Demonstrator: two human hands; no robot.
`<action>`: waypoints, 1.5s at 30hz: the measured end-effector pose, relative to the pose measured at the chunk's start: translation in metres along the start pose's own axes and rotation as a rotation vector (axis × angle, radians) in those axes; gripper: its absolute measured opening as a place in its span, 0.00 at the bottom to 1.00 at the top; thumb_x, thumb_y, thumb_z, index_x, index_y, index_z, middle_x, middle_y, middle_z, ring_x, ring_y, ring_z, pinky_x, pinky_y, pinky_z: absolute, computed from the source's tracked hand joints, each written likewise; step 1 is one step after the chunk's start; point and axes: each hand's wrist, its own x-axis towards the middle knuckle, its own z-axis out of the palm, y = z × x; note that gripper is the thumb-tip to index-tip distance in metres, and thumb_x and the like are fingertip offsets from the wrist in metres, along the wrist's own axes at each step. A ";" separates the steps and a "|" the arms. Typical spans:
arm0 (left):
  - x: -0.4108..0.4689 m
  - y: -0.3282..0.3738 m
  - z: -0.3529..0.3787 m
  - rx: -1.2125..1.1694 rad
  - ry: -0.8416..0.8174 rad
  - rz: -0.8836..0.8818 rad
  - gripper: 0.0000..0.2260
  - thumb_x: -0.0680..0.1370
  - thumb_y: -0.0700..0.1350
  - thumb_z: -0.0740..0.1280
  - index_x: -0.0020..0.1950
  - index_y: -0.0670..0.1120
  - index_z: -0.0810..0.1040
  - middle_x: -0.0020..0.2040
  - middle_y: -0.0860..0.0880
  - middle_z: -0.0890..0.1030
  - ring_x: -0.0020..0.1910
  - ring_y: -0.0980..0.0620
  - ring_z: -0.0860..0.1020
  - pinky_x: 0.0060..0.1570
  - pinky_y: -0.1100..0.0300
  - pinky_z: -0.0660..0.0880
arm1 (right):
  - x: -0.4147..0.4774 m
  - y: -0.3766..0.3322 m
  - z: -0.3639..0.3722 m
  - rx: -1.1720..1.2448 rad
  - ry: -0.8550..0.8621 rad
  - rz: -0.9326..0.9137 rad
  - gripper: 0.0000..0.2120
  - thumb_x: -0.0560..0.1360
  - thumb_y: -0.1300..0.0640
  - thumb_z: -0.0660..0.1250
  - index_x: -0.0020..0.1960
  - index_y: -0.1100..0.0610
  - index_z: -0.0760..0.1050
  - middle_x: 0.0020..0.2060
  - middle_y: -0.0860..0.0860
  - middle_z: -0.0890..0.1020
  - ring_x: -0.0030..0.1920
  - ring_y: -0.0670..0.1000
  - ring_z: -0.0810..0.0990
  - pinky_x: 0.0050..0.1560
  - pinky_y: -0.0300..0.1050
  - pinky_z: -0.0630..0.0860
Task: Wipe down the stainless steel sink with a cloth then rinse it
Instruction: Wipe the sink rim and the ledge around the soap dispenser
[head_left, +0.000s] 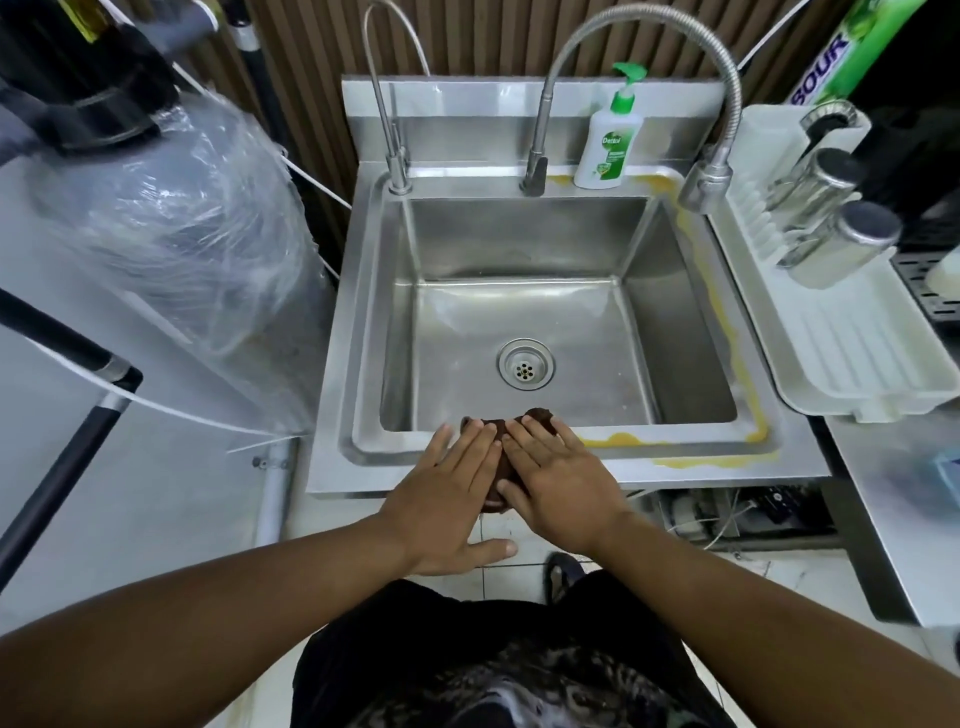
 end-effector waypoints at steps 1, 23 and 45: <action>0.004 0.004 -0.001 -0.002 -0.007 0.010 0.50 0.76 0.75 0.50 0.81 0.37 0.46 0.82 0.39 0.45 0.81 0.43 0.37 0.77 0.43 0.35 | -0.003 0.005 -0.001 0.001 0.014 0.002 0.29 0.78 0.42 0.55 0.67 0.60 0.78 0.67 0.57 0.79 0.69 0.57 0.76 0.73 0.59 0.68; -0.001 -0.018 -0.010 0.137 -0.051 0.096 0.50 0.75 0.75 0.50 0.81 0.37 0.46 0.82 0.38 0.45 0.82 0.42 0.42 0.77 0.38 0.37 | 0.001 -0.017 0.004 -0.043 0.043 0.072 0.30 0.79 0.45 0.54 0.68 0.65 0.76 0.67 0.61 0.78 0.71 0.60 0.74 0.72 0.57 0.68; -0.083 -0.098 -0.011 0.151 -0.104 -0.022 0.51 0.72 0.76 0.57 0.77 0.34 0.63 0.78 0.35 0.62 0.79 0.37 0.57 0.74 0.40 0.49 | 0.070 -0.112 0.010 -0.002 0.075 -0.084 0.31 0.81 0.43 0.50 0.69 0.63 0.75 0.68 0.60 0.78 0.70 0.59 0.74 0.72 0.56 0.66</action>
